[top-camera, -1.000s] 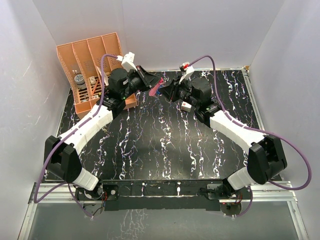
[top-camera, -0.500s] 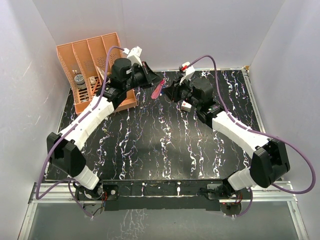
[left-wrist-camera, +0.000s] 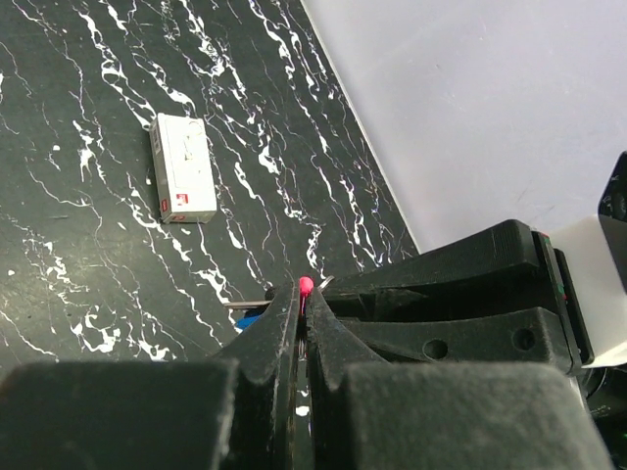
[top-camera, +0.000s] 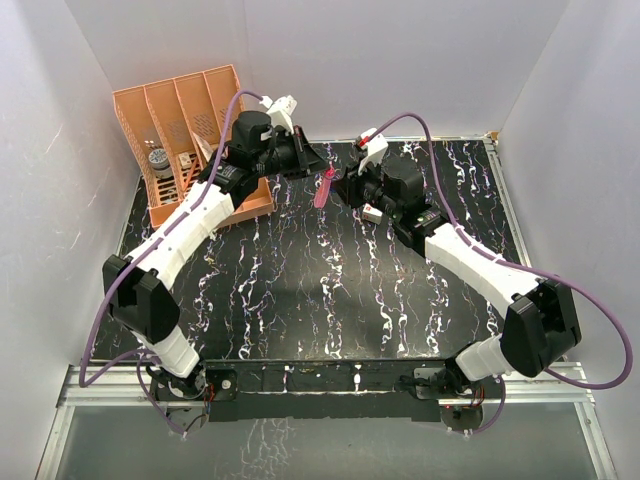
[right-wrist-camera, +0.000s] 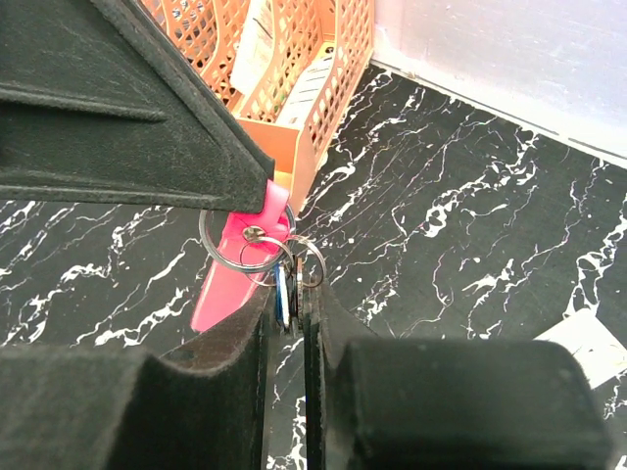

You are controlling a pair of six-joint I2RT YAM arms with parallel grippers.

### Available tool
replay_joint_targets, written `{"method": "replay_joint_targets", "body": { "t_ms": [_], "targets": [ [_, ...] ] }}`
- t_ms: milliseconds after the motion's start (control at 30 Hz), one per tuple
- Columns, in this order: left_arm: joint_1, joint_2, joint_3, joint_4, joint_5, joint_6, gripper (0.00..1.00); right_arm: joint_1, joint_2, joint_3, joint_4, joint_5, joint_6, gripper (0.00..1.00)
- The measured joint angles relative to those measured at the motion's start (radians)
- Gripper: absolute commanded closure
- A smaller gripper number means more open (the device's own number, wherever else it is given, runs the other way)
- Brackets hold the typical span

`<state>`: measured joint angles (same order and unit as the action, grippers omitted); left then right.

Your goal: Put the keys on the keyring

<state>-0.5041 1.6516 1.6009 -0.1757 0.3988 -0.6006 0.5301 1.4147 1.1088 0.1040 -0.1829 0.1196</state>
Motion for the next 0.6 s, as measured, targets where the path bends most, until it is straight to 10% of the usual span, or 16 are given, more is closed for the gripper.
{"method": "replay_joint_targets", "body": {
  "t_ms": [600],
  "targets": [
    [0.0,0.013,0.036,-0.101,0.059,0.048,1.0,-0.001,-0.025,-0.011,-0.025,0.125,-0.048,0.58]
  ]
}}
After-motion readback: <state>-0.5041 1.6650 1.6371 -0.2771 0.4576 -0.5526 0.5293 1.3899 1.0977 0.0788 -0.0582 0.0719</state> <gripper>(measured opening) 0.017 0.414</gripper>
